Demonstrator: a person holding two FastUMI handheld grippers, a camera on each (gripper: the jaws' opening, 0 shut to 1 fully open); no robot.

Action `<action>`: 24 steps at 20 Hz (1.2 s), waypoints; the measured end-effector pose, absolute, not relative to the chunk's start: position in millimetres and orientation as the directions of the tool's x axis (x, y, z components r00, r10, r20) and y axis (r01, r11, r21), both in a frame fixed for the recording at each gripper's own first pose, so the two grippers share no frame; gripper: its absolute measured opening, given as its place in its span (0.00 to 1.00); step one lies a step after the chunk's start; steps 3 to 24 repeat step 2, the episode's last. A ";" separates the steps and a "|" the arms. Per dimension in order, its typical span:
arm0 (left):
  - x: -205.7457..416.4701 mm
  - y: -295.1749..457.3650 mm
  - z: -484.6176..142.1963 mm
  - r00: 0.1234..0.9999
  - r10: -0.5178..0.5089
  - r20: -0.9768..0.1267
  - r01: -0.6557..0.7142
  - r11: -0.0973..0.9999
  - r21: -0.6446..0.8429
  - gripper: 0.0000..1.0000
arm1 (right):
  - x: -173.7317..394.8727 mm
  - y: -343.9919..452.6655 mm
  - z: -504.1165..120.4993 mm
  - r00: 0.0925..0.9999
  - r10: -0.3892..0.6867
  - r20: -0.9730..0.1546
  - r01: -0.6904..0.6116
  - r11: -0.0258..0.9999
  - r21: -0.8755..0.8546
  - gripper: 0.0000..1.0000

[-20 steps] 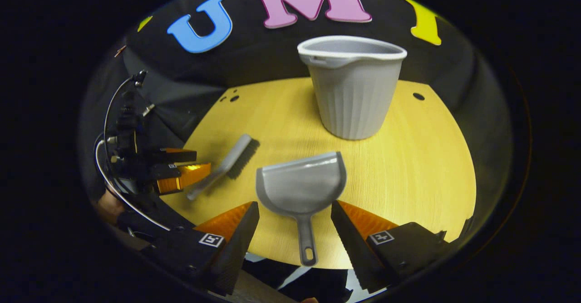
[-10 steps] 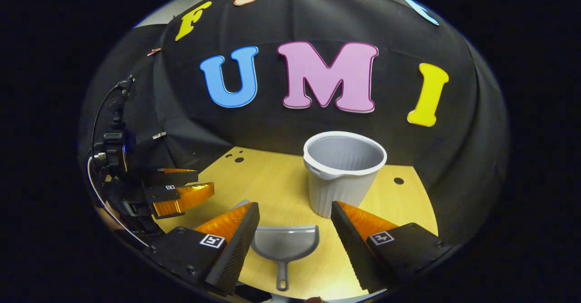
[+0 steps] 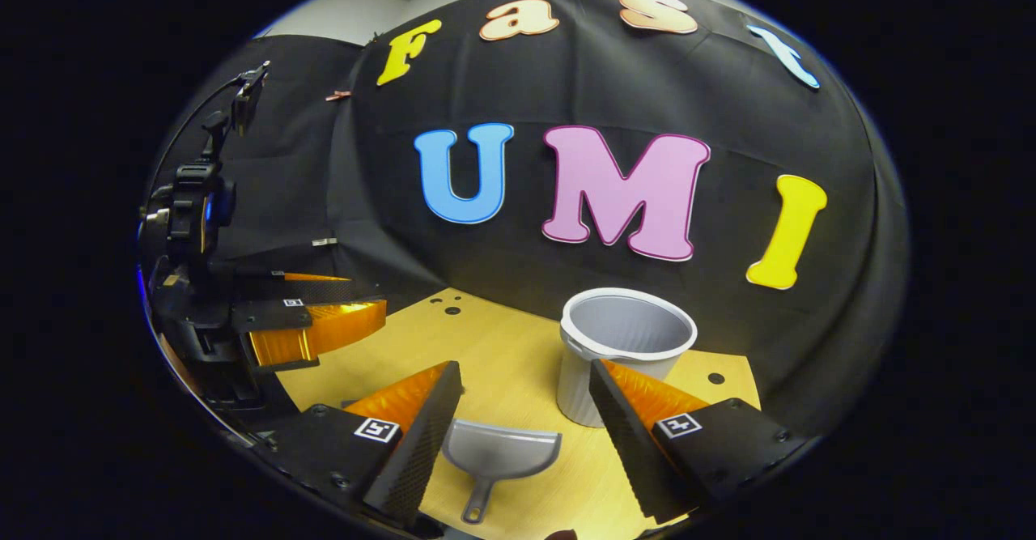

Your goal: Pick up the small broom and dustpan from the desktop, sweep the trash into the dustpan with the broom, and then empty the trash into the garbage bin.

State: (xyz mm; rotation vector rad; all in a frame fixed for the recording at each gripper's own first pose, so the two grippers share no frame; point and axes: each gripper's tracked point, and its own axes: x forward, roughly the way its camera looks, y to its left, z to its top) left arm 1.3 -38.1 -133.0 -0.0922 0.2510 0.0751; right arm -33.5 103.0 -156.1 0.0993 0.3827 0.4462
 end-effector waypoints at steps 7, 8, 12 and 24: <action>-10.6 -47.5 -134.2 0.960 0.090 -0.264 -0.124 0.986 -0.113 0.87 | -36.5 100.3 -154.5 0.819 0.467 -0.334 -0.439 0.884 0.161 0.96; -10.6 -47.5 -134.2 0.960 0.090 -0.264 -0.124 0.986 -0.113 0.87 | -36.5 100.3 -154.5 0.819 0.467 -0.334 -0.439 0.884 0.161 0.96; -10.6 -47.5 -134.2 0.960 0.090 -0.264 -0.124 0.986 -0.113 0.87 | -36.5 100.3 -154.5 0.819 0.467 -0.334 -0.439 0.884 0.161 0.96; -10.6 -47.5 -134.2 0.960 0.090 -0.264 -0.124 0.986 -0.113 0.87 | -36.5 100.3 -154.5 0.819 0.467 -0.334 -0.439 0.884 0.161 0.96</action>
